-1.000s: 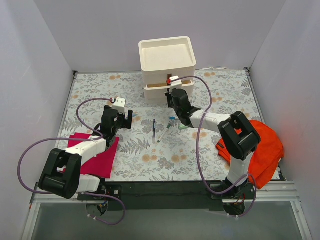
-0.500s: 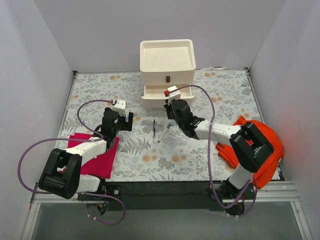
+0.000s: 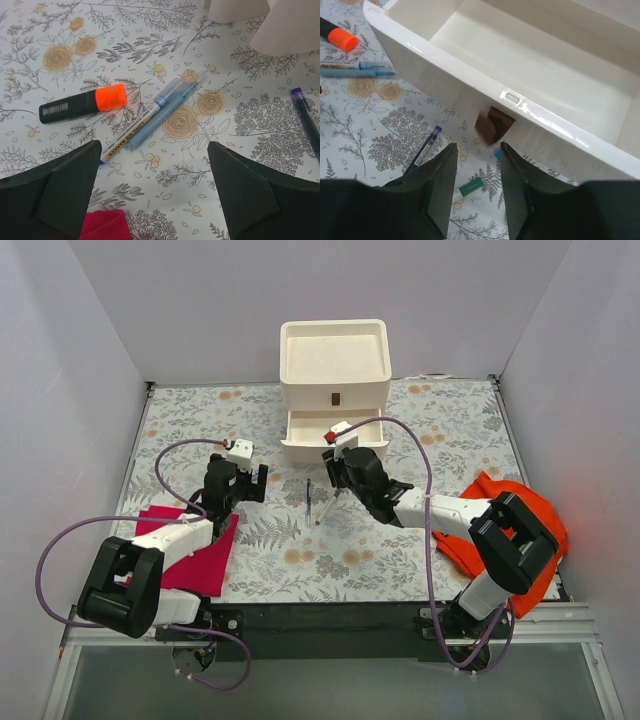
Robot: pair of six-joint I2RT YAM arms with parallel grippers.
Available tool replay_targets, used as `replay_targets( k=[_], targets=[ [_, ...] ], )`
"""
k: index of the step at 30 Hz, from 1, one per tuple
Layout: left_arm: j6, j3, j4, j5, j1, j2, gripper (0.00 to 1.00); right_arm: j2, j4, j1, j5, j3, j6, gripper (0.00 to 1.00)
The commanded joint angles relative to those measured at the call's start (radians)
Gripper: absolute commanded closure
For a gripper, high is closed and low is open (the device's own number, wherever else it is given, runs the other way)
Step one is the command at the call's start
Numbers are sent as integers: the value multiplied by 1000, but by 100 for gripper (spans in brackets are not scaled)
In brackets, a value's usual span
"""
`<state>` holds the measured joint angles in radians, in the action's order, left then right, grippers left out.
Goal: Sort the stationery into containers
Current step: Open the drawer in the storage box, then pick up the pen from the center of the board.
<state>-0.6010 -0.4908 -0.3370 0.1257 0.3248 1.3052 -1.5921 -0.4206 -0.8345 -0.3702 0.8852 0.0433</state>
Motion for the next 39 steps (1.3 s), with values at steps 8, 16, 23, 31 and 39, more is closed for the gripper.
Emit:
replay_targets(
  k=[8, 16, 23, 31, 39],
  targets=[
    [201, -158, 30, -43, -50, -72, 3, 145, 178, 20, 230, 96, -138, 42],
    [247, -353, 202, -185, -183, 6, 3, 210, 568, 162, 500, 238, -265, 33],
    [348, -505, 305, -319, -312, 166, 5, 170, 715, 354, 527, 348, -249, 21],
    [483, -629, 519, -472, -317, 252, 21, 165, 787, 563, 591, 339, -183, 7],
    [448, -611, 607, -475, -316, 322, 35, 294, 792, 560, 838, 82, -662, 20]
  ],
)
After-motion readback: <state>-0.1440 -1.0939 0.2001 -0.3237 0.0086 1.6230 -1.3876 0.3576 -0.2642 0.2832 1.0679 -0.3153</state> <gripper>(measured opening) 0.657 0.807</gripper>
